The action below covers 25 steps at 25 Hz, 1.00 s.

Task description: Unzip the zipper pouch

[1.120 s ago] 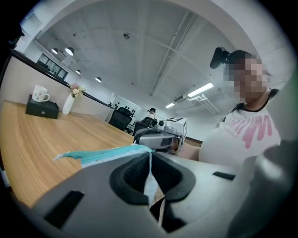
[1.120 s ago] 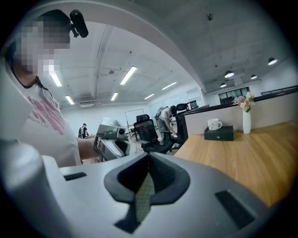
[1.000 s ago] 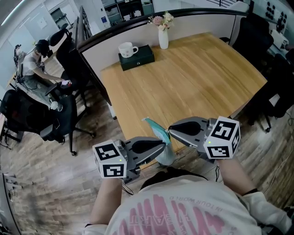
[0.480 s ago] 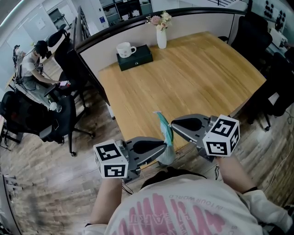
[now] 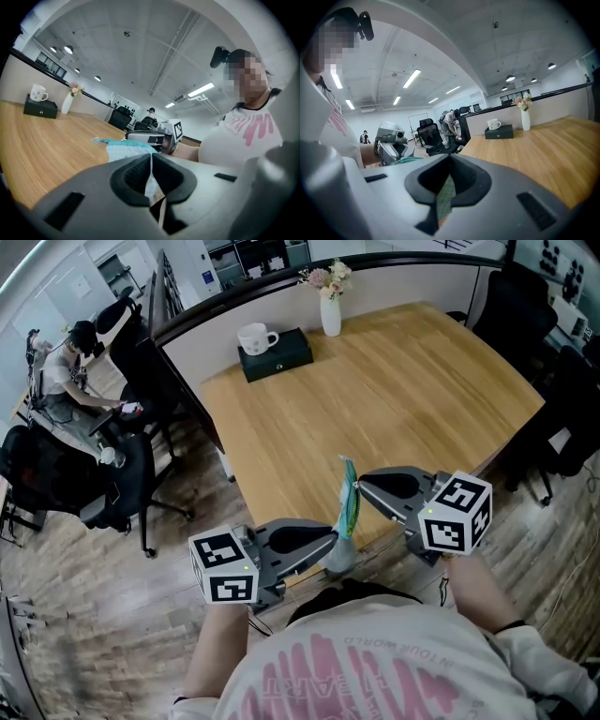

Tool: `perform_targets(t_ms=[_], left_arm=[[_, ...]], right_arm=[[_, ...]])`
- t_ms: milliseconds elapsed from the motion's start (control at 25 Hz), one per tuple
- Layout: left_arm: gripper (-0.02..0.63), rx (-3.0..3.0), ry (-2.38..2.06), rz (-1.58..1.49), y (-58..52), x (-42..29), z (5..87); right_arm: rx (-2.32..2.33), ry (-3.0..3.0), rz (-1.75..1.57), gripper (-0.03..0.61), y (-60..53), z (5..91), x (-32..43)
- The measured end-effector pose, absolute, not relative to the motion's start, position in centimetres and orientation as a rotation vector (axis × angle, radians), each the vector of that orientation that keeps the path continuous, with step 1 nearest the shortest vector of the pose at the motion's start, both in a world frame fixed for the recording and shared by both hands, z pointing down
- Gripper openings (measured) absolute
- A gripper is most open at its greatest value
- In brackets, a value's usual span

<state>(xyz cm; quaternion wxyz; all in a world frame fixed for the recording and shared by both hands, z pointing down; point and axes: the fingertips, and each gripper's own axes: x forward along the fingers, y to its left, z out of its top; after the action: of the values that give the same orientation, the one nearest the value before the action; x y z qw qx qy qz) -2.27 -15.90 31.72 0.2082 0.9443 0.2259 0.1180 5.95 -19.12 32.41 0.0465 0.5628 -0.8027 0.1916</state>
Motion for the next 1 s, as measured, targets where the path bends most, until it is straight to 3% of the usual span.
perform_targets(t_ms=[1000], left_arm=[[0.015, 2.61, 0.593, 0.288, -16.0, -1.2, 31.9]], right_arm=[[1.962, -2.348, 0.59, 0.002, -18.6, 32.8, 11.7]])
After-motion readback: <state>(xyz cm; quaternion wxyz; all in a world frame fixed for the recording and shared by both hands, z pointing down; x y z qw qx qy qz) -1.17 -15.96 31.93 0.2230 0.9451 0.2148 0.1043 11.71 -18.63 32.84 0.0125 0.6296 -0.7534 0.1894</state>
